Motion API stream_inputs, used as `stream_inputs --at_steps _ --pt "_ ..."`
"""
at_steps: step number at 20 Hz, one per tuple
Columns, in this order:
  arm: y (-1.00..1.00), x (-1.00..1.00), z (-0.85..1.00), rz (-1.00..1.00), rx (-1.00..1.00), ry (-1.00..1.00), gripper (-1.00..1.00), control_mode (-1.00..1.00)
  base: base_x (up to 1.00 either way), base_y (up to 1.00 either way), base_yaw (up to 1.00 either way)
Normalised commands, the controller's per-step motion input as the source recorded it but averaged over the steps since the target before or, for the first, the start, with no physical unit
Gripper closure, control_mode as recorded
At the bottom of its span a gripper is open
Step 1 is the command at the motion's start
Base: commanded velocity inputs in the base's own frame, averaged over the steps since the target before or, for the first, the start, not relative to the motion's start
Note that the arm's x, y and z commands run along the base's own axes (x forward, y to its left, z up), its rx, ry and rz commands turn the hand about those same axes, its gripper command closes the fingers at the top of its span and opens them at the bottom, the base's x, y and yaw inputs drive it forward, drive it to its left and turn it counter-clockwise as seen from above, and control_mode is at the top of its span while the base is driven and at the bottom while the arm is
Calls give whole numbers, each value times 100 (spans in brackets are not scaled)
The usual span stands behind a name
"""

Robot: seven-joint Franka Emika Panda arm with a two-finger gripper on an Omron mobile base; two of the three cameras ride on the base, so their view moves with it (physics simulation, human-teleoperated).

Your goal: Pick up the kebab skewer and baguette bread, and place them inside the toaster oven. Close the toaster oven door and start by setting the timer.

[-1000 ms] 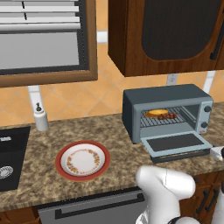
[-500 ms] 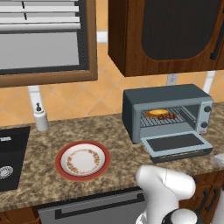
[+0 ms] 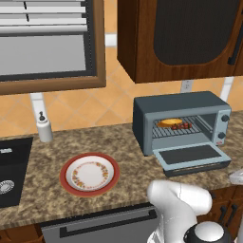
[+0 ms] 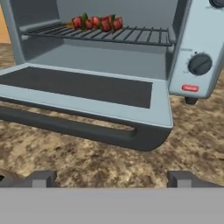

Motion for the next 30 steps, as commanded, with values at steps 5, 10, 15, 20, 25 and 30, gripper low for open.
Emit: stream_inputs --at_steps 5,10,15,20,25,30 --pt "2 24 -5 0 4 0 -100 -100 0 0 0" --pt "4 14 -15 -6 7 0 -100 -100 0 0 0" --pt "1 2 -30 -3 3 0 -100 -100 0 0 0" --pt "0 13 -29 0 0 0 -100 -100 0 0 0" --pt "2 26 -19 -1 0 0 -100 -100 0 0 0" --pt "0 27 -11 -1 0 -1 -100 -100 0 0 0"
